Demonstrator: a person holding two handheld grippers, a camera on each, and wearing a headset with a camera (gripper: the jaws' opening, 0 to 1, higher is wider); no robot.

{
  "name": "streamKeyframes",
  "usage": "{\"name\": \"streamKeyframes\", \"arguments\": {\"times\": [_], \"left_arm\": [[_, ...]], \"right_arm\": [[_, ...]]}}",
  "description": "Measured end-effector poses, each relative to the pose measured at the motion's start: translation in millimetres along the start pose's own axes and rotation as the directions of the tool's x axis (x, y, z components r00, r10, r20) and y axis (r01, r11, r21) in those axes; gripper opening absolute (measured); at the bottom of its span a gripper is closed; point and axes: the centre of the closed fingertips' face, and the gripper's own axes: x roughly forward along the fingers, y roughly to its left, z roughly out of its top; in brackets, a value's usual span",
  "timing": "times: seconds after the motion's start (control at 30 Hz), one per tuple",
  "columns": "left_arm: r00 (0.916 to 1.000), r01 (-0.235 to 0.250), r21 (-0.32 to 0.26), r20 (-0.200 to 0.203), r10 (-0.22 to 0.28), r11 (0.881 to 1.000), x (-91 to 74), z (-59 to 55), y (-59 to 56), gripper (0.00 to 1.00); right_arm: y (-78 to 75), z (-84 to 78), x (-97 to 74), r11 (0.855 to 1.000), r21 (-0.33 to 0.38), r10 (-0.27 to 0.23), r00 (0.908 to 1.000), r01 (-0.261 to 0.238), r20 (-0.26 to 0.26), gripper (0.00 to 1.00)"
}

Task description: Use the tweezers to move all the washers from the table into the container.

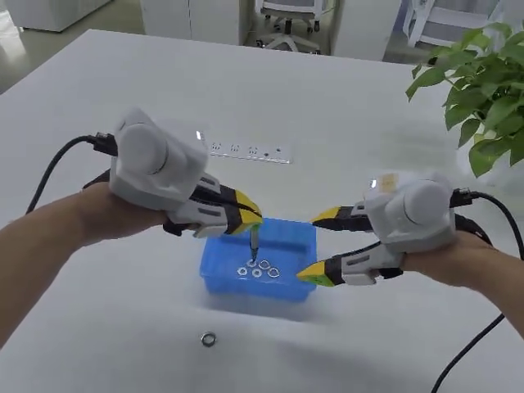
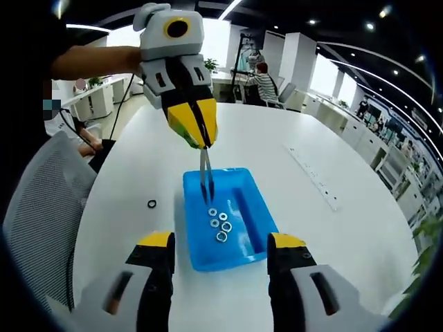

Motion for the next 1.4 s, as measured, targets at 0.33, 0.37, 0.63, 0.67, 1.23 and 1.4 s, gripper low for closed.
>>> {"name": "streamKeyframes", "arguments": {"times": [0.33,0.37,0.63,0.67,1.23,1.4], "left_arm": [[0.9998,-0.007,0.002,-0.017,0.007,1.000,-13.3,-0.9,-11.1,0.05],[0.9998,-0.010,0.002,-0.018,0.010,1.000,-15.1,-0.9,-12.2,0.05],[0.9996,-0.018,-0.019,-0.021,0.017,1.000,-25.5,-4.4,-22.0,0.05],[0.9996,-0.019,-0.020,-0.023,0.019,1.000,-27.0,-5.2,-23.6,0.05],[0.9990,-0.027,-0.057,-0.037,0.025,0.998,-40.4,-22.7,-40.8,0.05],[0.9988,-0.031,-0.065,-0.039,0.028,0.997,-42.8,-29.8,-45.0,0.05]], "right_arm": [[13.4,-8.5,-14.7,0.998,0.041,-0.037,0.9993,0.037,0.006,0.63],[14.7,-9.0,-15.9,0.998,0.046,-0.040,0.9992,0.040,0.008,0.64],[27.8,-12.8,-26.1,0.993,0.092,-0.074,0.9970,0.072,0.024,0.71],[29.6,-12.8,-27.2,0.993,0.096,-0.078,0.9965,0.075,0.029,0.72],[51.8,-18.7,-28.9,0.984,0.152,-0.108,0.9914,0.096,0.074,0.89],[56.1,-21.5,-27.7,0.981,0.167,-0.116,0.9906,0.103,0.072,0.96]]}}
